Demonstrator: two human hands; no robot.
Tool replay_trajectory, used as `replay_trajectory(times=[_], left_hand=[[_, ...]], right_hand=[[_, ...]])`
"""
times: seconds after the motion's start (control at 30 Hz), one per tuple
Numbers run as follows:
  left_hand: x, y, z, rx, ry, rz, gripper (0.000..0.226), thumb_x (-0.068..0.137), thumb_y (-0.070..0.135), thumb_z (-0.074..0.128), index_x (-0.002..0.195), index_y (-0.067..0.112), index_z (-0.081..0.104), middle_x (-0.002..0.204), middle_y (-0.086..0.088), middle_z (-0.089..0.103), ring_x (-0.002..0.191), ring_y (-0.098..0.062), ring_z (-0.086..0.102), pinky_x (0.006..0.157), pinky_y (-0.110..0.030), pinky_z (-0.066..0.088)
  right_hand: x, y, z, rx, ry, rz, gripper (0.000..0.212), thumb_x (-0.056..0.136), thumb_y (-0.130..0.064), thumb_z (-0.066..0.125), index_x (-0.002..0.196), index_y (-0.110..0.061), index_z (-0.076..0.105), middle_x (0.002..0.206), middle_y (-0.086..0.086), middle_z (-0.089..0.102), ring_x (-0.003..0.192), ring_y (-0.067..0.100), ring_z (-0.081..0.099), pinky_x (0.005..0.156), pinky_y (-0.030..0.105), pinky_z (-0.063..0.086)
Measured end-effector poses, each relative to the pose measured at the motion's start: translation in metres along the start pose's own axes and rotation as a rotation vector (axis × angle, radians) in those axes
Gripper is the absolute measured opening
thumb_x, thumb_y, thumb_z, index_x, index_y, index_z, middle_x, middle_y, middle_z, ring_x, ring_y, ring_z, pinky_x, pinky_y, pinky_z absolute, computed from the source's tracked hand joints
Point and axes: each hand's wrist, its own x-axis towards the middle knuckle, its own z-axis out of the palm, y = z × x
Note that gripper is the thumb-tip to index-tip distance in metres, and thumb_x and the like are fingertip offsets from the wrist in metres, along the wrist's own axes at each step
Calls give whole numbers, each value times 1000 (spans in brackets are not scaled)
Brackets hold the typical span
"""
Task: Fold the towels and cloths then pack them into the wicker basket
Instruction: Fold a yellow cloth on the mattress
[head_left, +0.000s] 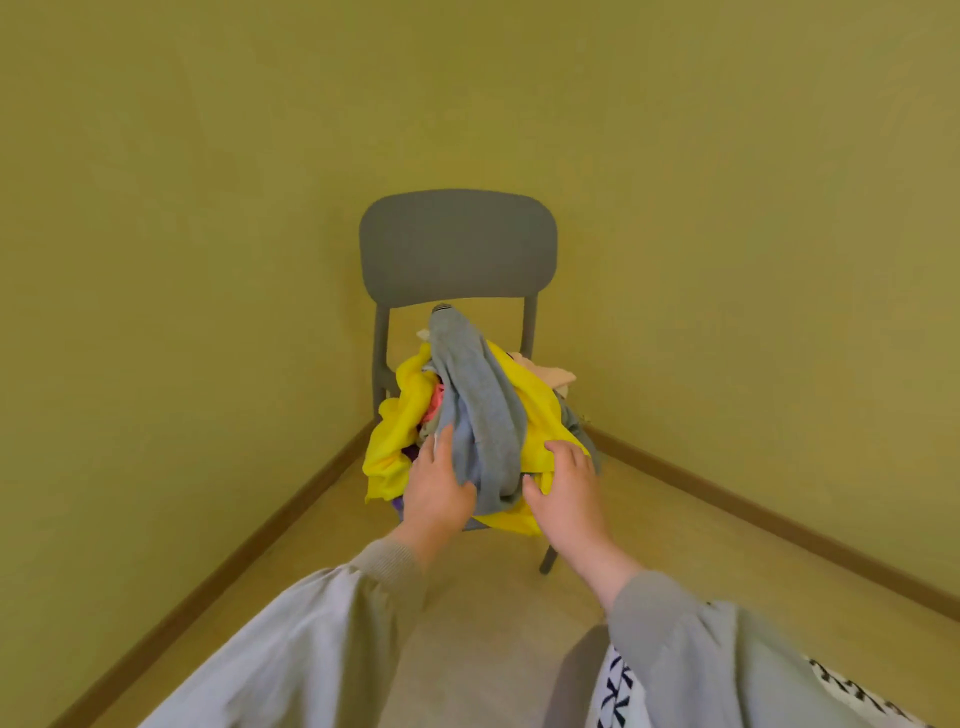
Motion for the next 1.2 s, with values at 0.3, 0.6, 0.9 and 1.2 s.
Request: replay_trajectory(times=[0.3, 0.6, 0.9, 1.2], left_hand=[[60, -43, 2, -397, -148, -296, 56, 89, 6, 49, 143, 14, 34, 131, -13, 54, 117, -31, 52, 86, -34, 44], [70, -39, 3, -318, -52, -155, 13, 82, 2, 56, 71, 7, 50, 66, -13, 45, 64, -21, 36, 56, -31, 28], [77, 11, -32, -334, 150, 3, 10, 85, 7, 60, 89, -1, 64, 91, -20, 65, 78, -22, 54, 69, -43, 45], [77, 46, -65, -225, 175, 82, 28, 89, 6, 60, 116, 6, 64, 131, -10, 50, 121, -21, 47, 96, -19, 32]], right_hand=[[56, -21, 72, 247, -102, 328, 65, 78, -29, 75, 132, -10, 45, 130, 8, 55, 119, 26, 53, 92, 34, 47], [77, -17, 82, 375, -87, 357, 6, 82, -1, 59, 77, -5, 59, 74, 12, 57, 73, 21, 45, 61, 33, 40], [89, -53, 27, 384, 36, 94, 25, 87, -6, 58, 63, -7, 51, 57, 4, 44, 56, 13, 33, 46, 21, 24], [107, -70, -22, 541, 133, 96, 17, 87, -3, 56, 78, 9, 62, 67, 19, 56, 70, 15, 43, 63, 27, 35]])
